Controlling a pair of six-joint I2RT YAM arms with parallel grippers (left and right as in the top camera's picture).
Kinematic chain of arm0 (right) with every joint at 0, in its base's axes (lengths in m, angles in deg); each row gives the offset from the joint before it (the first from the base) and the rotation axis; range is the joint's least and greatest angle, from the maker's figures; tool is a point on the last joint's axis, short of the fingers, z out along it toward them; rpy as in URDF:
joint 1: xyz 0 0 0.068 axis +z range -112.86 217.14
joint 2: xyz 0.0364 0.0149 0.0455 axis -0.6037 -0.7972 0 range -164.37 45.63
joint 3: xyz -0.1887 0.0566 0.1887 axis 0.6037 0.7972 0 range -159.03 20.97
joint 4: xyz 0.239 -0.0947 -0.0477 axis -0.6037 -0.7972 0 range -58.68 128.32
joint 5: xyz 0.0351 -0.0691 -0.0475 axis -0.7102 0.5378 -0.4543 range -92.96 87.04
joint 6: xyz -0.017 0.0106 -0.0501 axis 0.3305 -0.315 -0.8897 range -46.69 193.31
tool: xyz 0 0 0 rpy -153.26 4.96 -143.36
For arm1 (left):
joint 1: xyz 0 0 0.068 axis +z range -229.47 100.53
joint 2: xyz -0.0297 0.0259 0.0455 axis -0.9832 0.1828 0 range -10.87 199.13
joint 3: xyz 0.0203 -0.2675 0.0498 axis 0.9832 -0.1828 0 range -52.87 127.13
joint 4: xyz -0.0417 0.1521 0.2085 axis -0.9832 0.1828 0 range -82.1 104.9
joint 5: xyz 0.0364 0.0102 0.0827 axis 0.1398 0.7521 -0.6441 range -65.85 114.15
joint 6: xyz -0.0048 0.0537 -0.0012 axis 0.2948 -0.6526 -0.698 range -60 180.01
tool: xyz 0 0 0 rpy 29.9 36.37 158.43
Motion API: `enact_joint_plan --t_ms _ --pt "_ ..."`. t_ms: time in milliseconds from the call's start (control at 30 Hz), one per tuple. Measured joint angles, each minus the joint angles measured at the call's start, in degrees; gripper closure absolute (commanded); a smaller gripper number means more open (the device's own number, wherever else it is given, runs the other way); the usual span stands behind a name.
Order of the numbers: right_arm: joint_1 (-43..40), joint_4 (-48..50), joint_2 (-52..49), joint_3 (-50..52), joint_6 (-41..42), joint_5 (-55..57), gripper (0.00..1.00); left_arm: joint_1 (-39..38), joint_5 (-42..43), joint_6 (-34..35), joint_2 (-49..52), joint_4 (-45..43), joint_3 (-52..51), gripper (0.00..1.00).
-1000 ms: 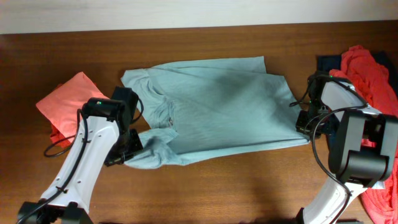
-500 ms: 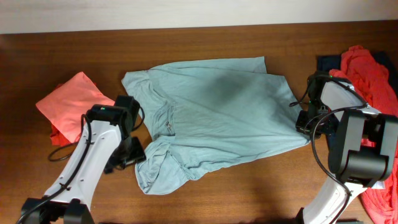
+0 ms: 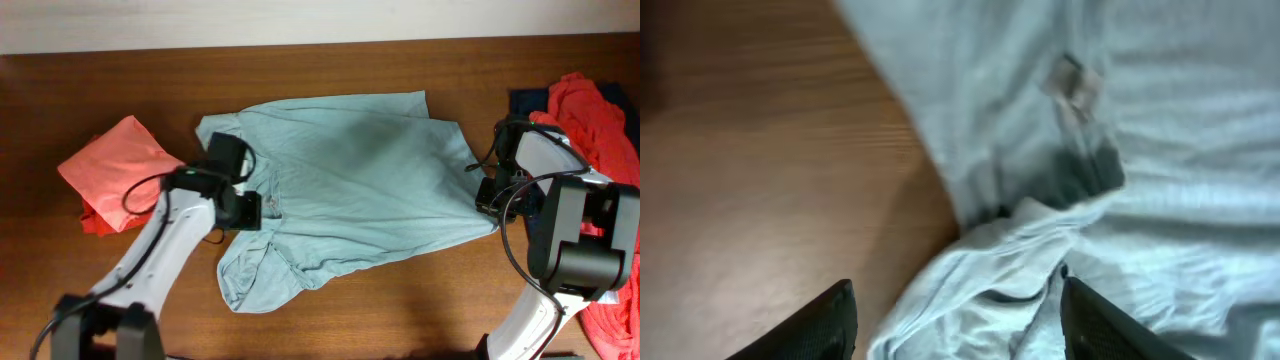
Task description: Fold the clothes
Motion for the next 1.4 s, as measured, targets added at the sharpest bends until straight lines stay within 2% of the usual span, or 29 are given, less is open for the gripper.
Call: enact_joint_plan --t_ms 200,267,300,367,400,467,633,700,800,867,900,1067,1200,1400 --pt "0.0 0.2 0.0 0.0 -0.1 0.0 0.96 -3.4 0.8 -8.3 7.9 -2.9 0.0 0.36" --pt "0.0 0.2 0.0 0.0 0.0 0.0 0.96 -3.4 0.6 -9.3 9.7 -4.1 0.0 0.44" --pt "0.0 0.2 0.0 0.0 0.0 0.0 0.96 -3.4 0.6 -9.6 10.5 -4.6 0.0 0.67" --pt "0.0 0.2 0.0 0.0 0.0 0.0 0.96 -3.4 0.3 -10.4 12.1 -5.4 0.0 0.94" --pt "0.0 0.2 0.0 0.0 0.0 0.0 0.96 -3.4 0.2 -10.7 12.5 -5.4 0.0 1.00" --pt "0.0 0.3 0.0 0.0 0.0 0.0 0.96 -3.4 -0.9 -11.4 13.1 -5.1 0.0 1.00" --pt "0.0 0.4 0.0 0.0 0.0 0.0 0.96 -3.4 -7.7 -8.9 12.7 -0.7 0.2 1.00" --pt "0.0 0.4 0.0 0.0 0.0 0.0 0.96 -3.0 -11.9 -4.6 11.2 2.3 0.3 1.00" --pt "0.0 0.4 0.0 0.0 0.0 0.0 0.96 0.4 -18.4 5.3 7.6 7.8 0.5 0.99" --pt "0.0 0.4 0.0 0.0 0.0 0.0 0.96 5.1 -21.5 11.8 6.6 8.2 0.5 0.92" --pt "0.0 0.4 0.0 0.0 0.0 0.0 0.96 6.1 -21.6 12.7 6.6 8.2 0.5 0.81" --pt "0.0 0.4 0.0 0.0 0.0 0.0 0.96 14.5 -21.5 16.9 6.6 6.8 0.5 0.47" --pt "0.0 0.4 0.0 0.0 0.0 0.0 0.96 17.0 -20.3 17.5 6.6 9.4 0.5 0.44" --pt "0.0 0.4 0.0 0.0 0.0 0.0 0.96 16.2 -8.7 15.6 6.6 16.6 0.6 0.39"
